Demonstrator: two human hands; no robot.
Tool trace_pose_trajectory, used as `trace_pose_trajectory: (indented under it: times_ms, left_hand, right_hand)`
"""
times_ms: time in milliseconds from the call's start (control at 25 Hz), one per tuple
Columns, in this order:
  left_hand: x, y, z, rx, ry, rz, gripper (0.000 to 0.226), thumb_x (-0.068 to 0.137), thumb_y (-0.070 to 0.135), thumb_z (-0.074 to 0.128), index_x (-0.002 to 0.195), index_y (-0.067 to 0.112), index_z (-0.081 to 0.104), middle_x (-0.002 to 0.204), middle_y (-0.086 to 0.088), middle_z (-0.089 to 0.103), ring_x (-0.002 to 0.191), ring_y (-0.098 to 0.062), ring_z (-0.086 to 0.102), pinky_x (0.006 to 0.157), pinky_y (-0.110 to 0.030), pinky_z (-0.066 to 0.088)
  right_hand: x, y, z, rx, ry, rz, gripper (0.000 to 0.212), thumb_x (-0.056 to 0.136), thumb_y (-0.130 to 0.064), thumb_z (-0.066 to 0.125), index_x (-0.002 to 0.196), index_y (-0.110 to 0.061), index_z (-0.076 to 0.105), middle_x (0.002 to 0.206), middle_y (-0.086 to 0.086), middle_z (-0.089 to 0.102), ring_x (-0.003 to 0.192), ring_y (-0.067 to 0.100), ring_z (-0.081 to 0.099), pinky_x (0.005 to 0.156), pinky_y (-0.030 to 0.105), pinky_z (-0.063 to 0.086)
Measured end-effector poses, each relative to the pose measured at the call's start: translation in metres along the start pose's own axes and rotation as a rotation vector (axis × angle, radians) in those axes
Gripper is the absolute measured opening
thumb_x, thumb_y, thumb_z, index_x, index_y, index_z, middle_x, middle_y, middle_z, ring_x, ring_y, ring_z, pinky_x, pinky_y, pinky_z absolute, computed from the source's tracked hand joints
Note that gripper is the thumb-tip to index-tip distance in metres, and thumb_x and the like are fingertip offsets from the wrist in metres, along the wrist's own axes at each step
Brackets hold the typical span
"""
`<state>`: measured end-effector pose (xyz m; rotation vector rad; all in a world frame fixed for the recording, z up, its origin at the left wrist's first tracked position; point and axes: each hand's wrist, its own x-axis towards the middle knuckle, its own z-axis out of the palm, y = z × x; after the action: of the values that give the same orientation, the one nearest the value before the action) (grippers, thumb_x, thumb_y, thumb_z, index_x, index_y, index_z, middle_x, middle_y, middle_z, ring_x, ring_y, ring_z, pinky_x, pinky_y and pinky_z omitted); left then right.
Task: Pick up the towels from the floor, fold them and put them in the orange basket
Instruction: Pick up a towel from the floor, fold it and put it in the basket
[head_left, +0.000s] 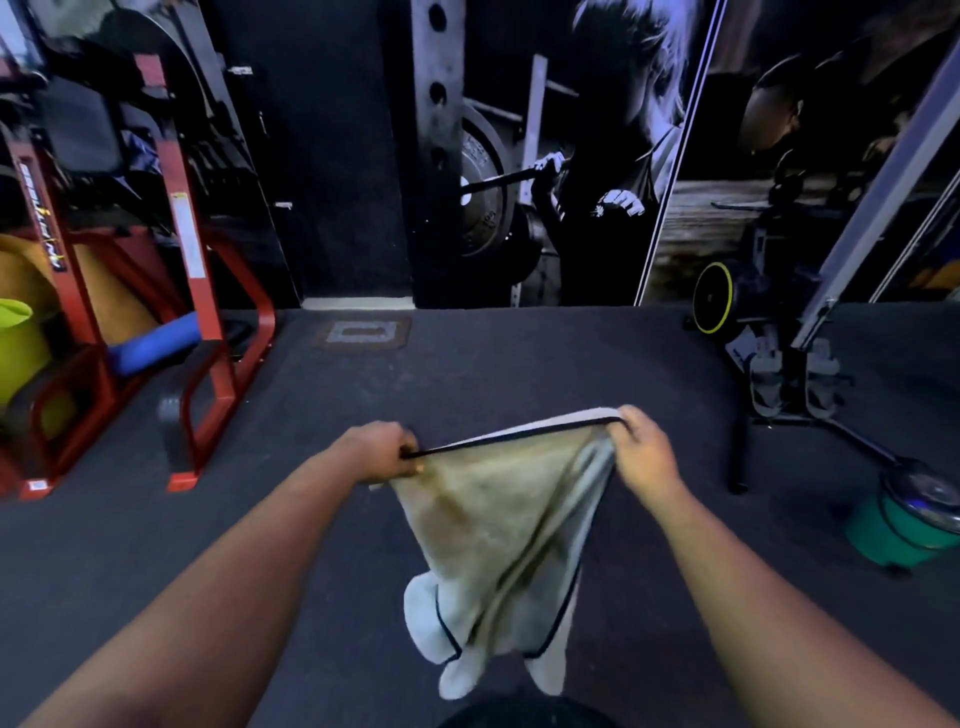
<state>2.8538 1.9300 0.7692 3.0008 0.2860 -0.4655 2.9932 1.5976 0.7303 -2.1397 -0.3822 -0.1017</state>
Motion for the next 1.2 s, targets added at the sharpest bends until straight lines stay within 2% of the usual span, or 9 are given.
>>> trace_pose_trajectory:
  times_ms: [160,320,440,560,680,800,960,1080,1200]
  left_hand:
    - [-0.007,-0.003,-0.004,-0.495,0.22,0.065,0.029,0.101,0.036,0.06,0.092,0.009,0.064,0.085,-0.004,0.063,0.082,-0.02,0.063,0.07,-0.032,0.044]
    - [-0.005,0.06,-0.041,-0.644,0.302,0.333,0.015,0.092,0.03,0.075,0.093,0.015,0.073,0.088,0.003,0.073,0.078,-0.002,0.064,0.074,-0.022,0.048]
    - [0.002,0.07,-0.038,-0.41,0.21,0.368,0.024,0.077,0.037,0.087,0.095,0.026,0.075,0.095,0.01,0.074,0.088,-0.003,0.066,0.081,-0.025,0.05]
    - [-0.002,0.053,-0.018,-0.347,0.166,0.299,0.034,0.078,0.038,0.086,0.106,0.033,0.068,0.095,0.006,0.07,0.084,-0.015,0.062,0.074,-0.033,0.048]
    - [-0.006,0.064,-0.02,-0.633,0.194,0.428,0.029,0.086,0.028,0.081,0.109,0.03,0.062,0.082,0.007,0.069,0.074,-0.008,0.063,0.071,-0.033,0.05]
    - [-0.003,0.078,-0.034,-0.55,0.184,0.483,0.037,0.087,0.032,0.079,0.119,0.031,0.059,0.09,0.004,0.071,0.079,-0.01,0.064,0.073,-0.032,0.05]
    - [-0.001,0.039,-0.015,-0.033,0.066,0.21,0.029,0.085,0.033,0.078,0.111,0.026,0.068,0.103,0.003,0.071,0.096,-0.019,0.066,0.079,-0.032,0.05]
    - [-0.004,0.012,0.014,-0.626,0.154,0.134,0.013,0.094,0.012,0.071,0.087,0.023,0.067,0.094,0.0,0.073,0.094,-0.014,0.067,0.085,-0.032,0.05]
    - [-0.005,0.032,0.032,-1.062,0.141,0.185,0.018,0.097,0.013,0.068,0.112,0.02,0.062,0.126,-0.006,0.067,0.114,-0.011,0.06,0.099,-0.029,0.048]
  right_hand:
    - [-0.004,-0.003,-0.005,-0.124,-0.017,0.122,0.005,0.091,-0.015,0.06,0.088,-0.015,0.056,0.088,0.005,0.062,0.09,0.03,0.062,0.074,0.037,0.046]
    - [-0.017,-0.045,0.032,-0.089,-0.442,-0.252,0.059,0.082,-0.023,0.082,0.135,-0.022,0.054,0.119,-0.01,0.061,0.112,0.005,0.054,0.098,0.027,0.042]
    - [-0.017,-0.056,0.042,-0.038,-0.468,-0.238,0.008,0.095,-0.02,0.068,0.099,-0.026,0.066,0.073,-0.011,0.068,0.074,0.009,0.065,0.078,0.037,0.055]
    - [-0.012,-0.046,0.028,0.041,-0.361,-0.189,0.012,0.096,-0.014,0.066,0.096,-0.025,0.067,0.085,-0.004,0.072,0.082,0.01,0.067,0.085,0.042,0.056]
    - [-0.024,-0.048,0.035,0.061,-0.591,-0.238,0.037,0.089,-0.015,0.077,0.124,-0.021,0.064,0.112,-0.007,0.068,0.1,0.008,0.063,0.095,0.028,0.051]
    - [-0.038,-0.053,0.053,0.052,-0.635,-0.245,0.017,0.093,-0.02,0.074,0.092,-0.034,0.065,0.087,-0.015,0.067,0.082,0.002,0.061,0.084,0.033,0.054]
    - [-0.033,-0.035,0.045,0.072,-0.433,-0.266,0.029,0.093,-0.026,0.067,0.071,-0.027,0.048,0.064,-0.012,0.046,0.063,0.0,0.041,0.061,0.033,0.037]
    - [-0.031,-0.02,0.032,0.211,-0.312,-0.137,0.032,0.091,-0.018,0.064,0.068,-0.024,0.042,0.061,-0.015,0.039,0.059,0.001,0.036,0.058,0.034,0.032]
    - [-0.033,-0.026,0.03,0.401,-0.319,-0.029,0.022,0.09,-0.017,0.059,0.072,-0.02,0.046,0.065,-0.01,0.038,0.06,0.003,0.035,0.057,0.033,0.03]
